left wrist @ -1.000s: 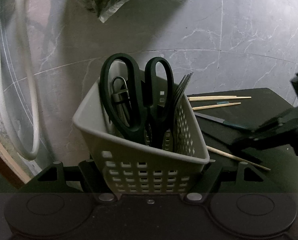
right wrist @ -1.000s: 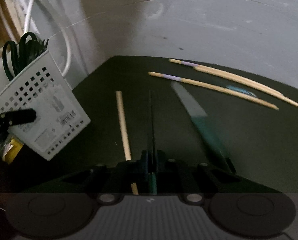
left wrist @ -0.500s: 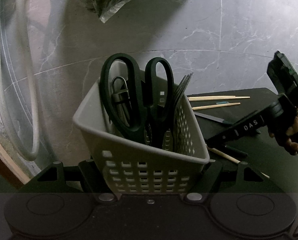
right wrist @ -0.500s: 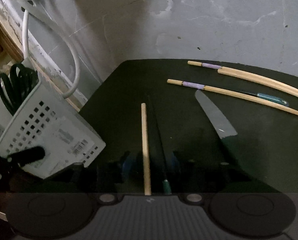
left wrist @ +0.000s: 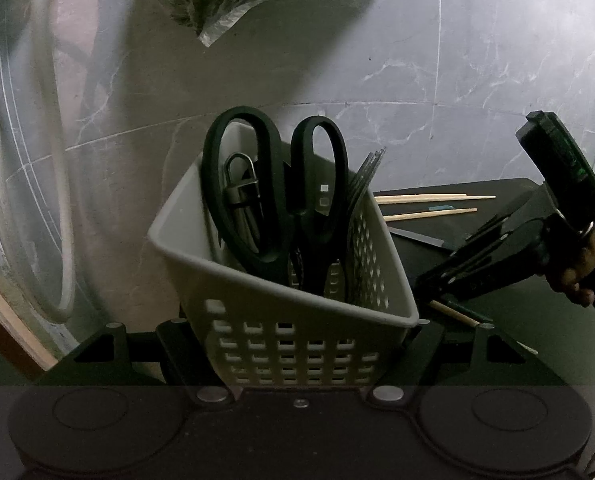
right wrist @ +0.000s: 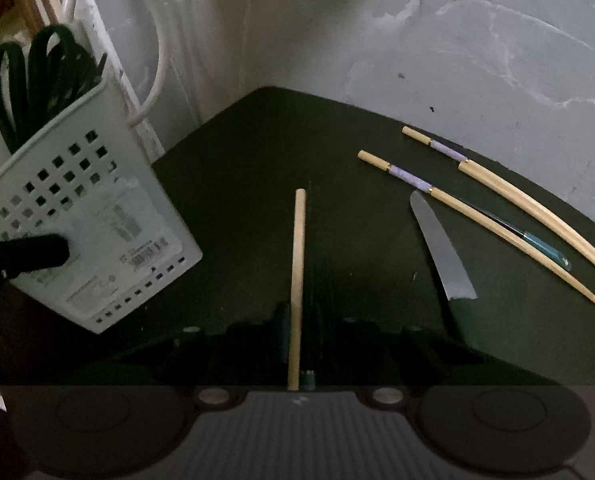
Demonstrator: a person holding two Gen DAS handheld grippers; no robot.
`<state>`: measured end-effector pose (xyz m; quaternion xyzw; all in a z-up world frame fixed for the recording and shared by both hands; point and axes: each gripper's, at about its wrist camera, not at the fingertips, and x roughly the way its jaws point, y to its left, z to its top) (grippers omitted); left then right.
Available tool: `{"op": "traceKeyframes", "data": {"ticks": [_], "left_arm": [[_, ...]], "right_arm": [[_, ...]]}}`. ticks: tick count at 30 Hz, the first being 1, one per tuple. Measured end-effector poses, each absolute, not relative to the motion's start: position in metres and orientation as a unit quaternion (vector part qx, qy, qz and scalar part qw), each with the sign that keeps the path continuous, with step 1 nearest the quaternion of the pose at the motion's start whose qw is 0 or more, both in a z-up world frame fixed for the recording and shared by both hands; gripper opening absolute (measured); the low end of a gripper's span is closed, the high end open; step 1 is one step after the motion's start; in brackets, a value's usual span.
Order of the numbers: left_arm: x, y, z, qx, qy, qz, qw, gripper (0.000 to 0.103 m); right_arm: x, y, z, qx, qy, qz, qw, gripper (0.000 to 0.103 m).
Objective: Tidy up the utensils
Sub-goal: 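Lift the chopstick upright with the right gripper toward the caddy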
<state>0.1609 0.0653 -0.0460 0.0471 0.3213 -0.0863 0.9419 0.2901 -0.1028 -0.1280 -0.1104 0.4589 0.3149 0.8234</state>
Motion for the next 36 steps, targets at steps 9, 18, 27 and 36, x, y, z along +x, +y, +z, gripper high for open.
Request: {"op": "traceKeyframes", "data": {"ticks": [9, 18, 27, 36], "left_arm": [[0.161, 0.066, -0.046, 0.047, 0.321, -0.087, 0.942, 0.077], [0.160, 0.066, -0.046, 0.044, 0.318, -0.086, 0.943, 0.077], [0.160, 0.066, -0.046, 0.044, 0.318, -0.086, 0.943, 0.076], [0.160, 0.066, -0.046, 0.046, 0.318, -0.087, 0.943, 0.076]], "right_arm": [[0.306, -0.069, -0.122, -0.158, 0.491, 0.278, 0.811, 0.017], [0.302, -0.081, -0.122, -0.113, 0.498, 0.257, 0.821, 0.012], [0.277, -0.122, -0.114, 0.001, 0.463, 0.256, 0.849, 0.012], [0.237, -0.158, -0.086, 0.088, 0.362, 0.237, 0.897, 0.012]]}}
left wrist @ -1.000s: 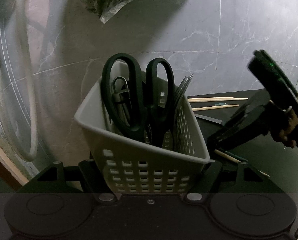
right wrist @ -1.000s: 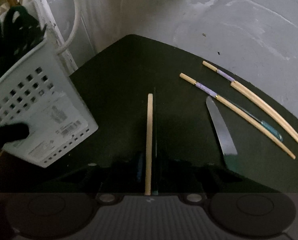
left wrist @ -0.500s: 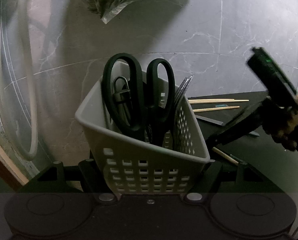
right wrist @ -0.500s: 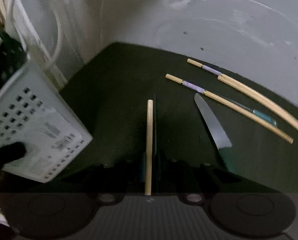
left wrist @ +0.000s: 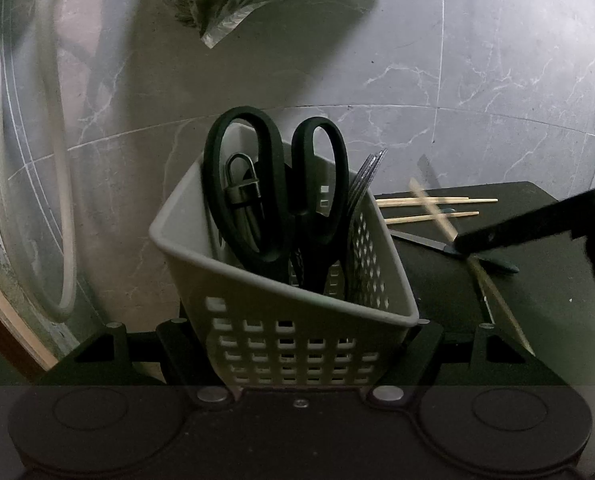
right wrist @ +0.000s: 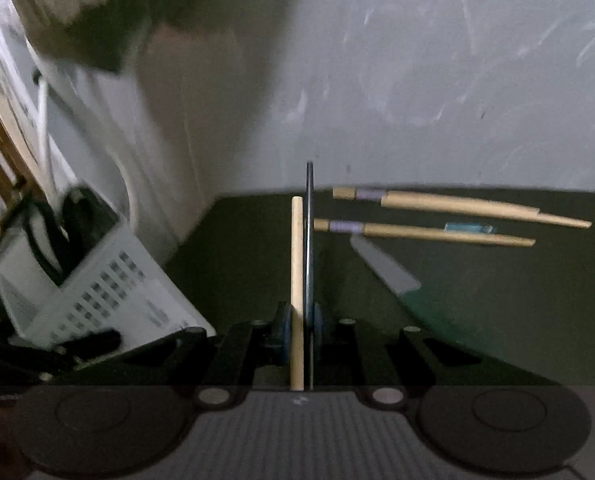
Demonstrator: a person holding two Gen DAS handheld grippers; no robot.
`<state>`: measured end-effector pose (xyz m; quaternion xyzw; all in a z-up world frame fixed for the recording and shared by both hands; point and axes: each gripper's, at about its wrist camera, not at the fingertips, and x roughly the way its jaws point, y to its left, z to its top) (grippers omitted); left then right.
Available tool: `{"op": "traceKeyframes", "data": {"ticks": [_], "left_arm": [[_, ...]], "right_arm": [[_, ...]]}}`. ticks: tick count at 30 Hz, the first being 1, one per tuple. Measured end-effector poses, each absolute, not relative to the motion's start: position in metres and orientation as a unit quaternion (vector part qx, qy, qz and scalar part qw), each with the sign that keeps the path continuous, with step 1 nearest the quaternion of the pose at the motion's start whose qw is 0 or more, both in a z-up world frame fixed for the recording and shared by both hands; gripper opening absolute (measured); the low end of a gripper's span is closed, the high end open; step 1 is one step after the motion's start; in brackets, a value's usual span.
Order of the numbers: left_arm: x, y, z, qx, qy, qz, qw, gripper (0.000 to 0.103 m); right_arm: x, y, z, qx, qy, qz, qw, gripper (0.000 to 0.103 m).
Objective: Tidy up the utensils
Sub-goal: 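Lift the chopstick upright with the right gripper toward the caddy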
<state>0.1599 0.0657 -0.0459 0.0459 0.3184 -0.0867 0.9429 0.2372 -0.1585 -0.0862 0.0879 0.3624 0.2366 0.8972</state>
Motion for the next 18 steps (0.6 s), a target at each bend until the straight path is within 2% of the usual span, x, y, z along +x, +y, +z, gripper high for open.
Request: {"op": "traceKeyframes", "data": {"ticks": [5, 12, 18], "left_arm": [[0.161, 0.066, -0.046, 0.047, 0.318, -0.087, 0.943, 0.076], [0.161, 0.065, -0.046, 0.046, 0.318, -0.087, 0.943, 0.076], [0.161, 0.065, -0.046, 0.046, 0.315, -0.087, 0.944, 0.076]], "right_arm": [[0.218, -0.169, -0.065, 0.105, 0.304, 0.230, 0.919, 0.012], [0.205, -0.177, -0.039, 0.108, 0.264, 0.225, 0.932, 0.012], [0.190, -0.173, 0.008, 0.103, 0.199, 0.246, 0.943, 0.013]]}}
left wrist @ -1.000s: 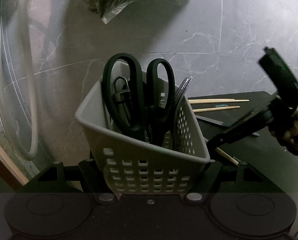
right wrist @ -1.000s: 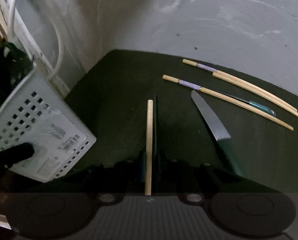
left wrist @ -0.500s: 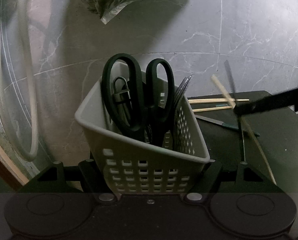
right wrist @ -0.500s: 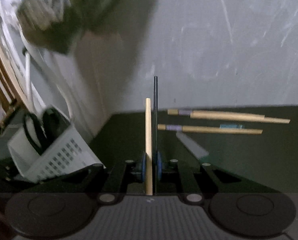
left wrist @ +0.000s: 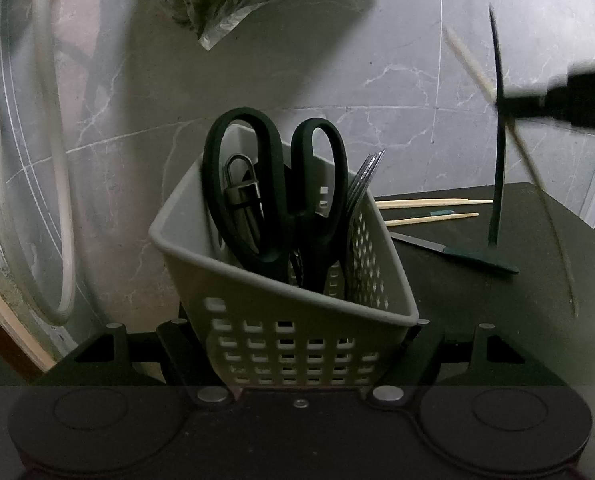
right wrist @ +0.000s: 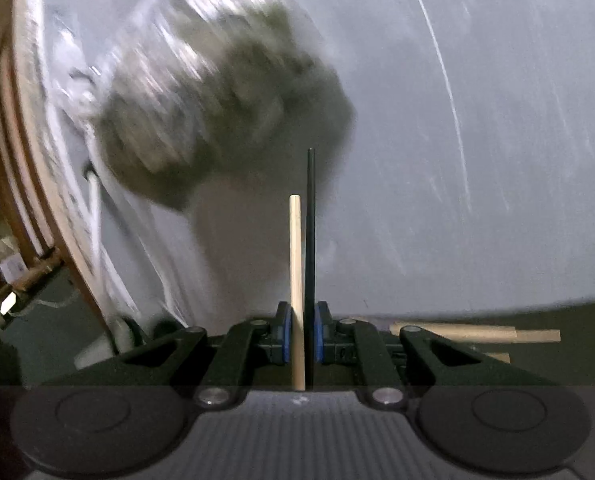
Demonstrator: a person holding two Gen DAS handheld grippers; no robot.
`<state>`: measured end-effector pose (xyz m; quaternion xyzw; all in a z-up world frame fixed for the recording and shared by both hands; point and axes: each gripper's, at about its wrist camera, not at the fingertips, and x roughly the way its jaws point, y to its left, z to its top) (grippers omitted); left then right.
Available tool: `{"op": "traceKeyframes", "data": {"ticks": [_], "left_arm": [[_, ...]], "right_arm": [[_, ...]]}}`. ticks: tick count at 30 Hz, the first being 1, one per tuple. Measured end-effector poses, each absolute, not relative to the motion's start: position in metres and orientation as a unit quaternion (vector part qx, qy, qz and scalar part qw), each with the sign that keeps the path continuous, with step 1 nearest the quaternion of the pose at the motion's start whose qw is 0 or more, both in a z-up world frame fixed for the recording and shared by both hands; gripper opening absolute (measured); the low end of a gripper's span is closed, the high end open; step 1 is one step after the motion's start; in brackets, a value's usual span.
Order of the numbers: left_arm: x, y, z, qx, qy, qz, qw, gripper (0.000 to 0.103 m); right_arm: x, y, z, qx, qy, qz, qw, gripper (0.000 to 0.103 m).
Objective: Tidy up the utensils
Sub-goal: 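Lift the chopstick upright with the right gripper toward the caddy, then lower the chopstick into the caddy and open the right gripper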
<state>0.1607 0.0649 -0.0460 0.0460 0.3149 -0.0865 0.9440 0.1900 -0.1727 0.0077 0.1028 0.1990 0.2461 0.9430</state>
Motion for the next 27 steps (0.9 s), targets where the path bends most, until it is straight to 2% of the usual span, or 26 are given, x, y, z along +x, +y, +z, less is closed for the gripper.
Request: {"op": "traceKeyframes", "data": {"ticks": [7, 11, 17, 27], "left_arm": [[0.159, 0.064, -0.047, 0.047, 0.313, -0.090, 0.944, 0.076], [0.159, 0.065, -0.046, 0.050, 0.314, -0.096, 0.943, 0.076], [0.159, 0.066, -0.047, 0.053, 0.311, -0.102, 0.944, 0.076], [0.161, 0.069, -0.048, 0.056, 0.308, -0.113, 0.943, 0.076]], "right_arm": [[0.173, -0.152, 0.070, 0.112, 0.077, 0.318, 0.938, 0.013], [0.182, -0.127, 0.081, 0.135, 0.046, 0.378, 0.915, 0.013], [0.201, -0.097, 0.061, 0.157, 0.073, 0.418, 0.892, 0.013], [0.195, -0.073, 0.020, 0.172, 0.019, 0.353, 0.920, 0.013]]}}
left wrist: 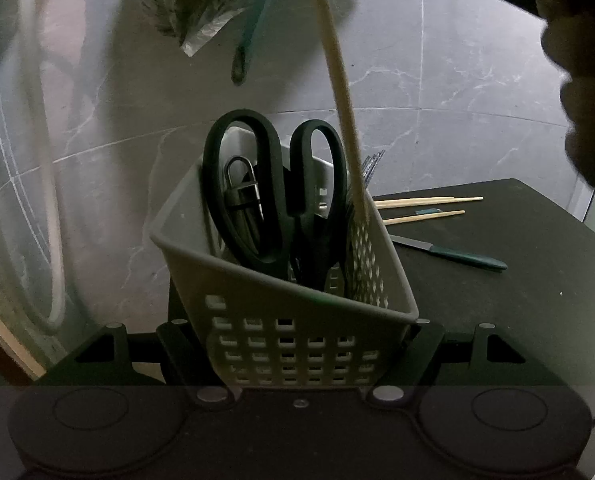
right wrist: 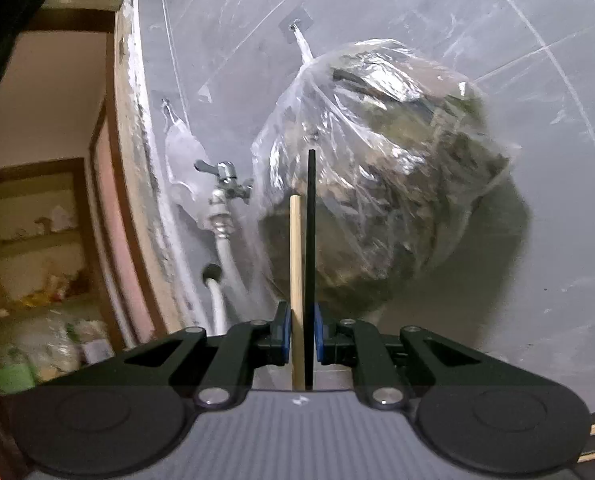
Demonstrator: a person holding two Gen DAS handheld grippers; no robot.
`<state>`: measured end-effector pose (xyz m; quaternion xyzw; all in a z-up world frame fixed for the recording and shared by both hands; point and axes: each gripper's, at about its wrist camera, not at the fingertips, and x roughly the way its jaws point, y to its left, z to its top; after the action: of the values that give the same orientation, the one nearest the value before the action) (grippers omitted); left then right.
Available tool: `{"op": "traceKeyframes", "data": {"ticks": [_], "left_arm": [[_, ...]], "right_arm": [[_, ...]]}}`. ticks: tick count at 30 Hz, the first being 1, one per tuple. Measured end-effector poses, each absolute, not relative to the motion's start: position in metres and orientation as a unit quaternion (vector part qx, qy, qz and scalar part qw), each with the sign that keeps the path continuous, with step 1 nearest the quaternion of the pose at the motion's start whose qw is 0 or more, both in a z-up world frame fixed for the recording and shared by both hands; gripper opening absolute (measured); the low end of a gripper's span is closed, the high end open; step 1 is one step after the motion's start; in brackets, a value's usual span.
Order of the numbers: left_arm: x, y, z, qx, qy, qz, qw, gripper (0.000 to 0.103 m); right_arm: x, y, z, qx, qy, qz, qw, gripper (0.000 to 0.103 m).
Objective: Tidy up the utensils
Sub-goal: 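Lower the chopstick into the caddy and open the right gripper, then move the right gripper to the teal-handled knife and grasp its handle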
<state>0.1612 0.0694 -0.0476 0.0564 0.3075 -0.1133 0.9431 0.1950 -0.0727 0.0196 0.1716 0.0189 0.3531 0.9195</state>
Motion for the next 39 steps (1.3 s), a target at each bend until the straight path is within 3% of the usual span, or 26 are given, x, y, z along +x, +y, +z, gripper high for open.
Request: {"op": "traceKeyframes", "data": {"ticks": [12, 21, 22, 25, 26, 32, 39], "left_arm": [[0.164, 0.075, -0.048, 0.063, 0.303, -0.136, 0.941, 0.076], [0.165, 0.077, -0.049, 0.061, 0.298, -0.141, 0.942, 0.076], [0.165, 0.077, -0.050, 0.060, 0.298, -0.141, 0.942, 0.076], [0.165, 0.077, -0.050, 0.057, 0.298, -0.139, 0.943, 0.076], [0.164, 0.077, -0.050, 0.056, 0.298, -0.139, 0.943, 0.076], [0.164, 0.077, -0.050, 0.050, 0.296, -0.129, 0.945, 0.076], [0.161, 0.070, -0.050, 0.047, 0.298, -0.105, 0.948, 0.076]], "right_arm": [[0.181, -0.052, -0.019, 0.116, 0.053, 0.317, 0.940, 0.013], [0.181, -0.032, -0.017, 0.036, 0.128, 0.326, 0.936, 0.016], [0.181, -0.030, -0.017, 0.029, 0.140, 0.330, 0.933, 0.022], [0.175, -0.034, -0.013, 0.024, 0.151, 0.333, 0.930, 0.058], [0.172, -0.037, -0.011, 0.023, 0.152, 0.337, 0.929, 0.064], [0.155, -0.071, 0.004, 0.019, 0.140, 0.328, 0.934, 0.091], [0.154, -0.140, -0.008, 0.051, 0.172, 0.234, 0.956, 0.102]]}}
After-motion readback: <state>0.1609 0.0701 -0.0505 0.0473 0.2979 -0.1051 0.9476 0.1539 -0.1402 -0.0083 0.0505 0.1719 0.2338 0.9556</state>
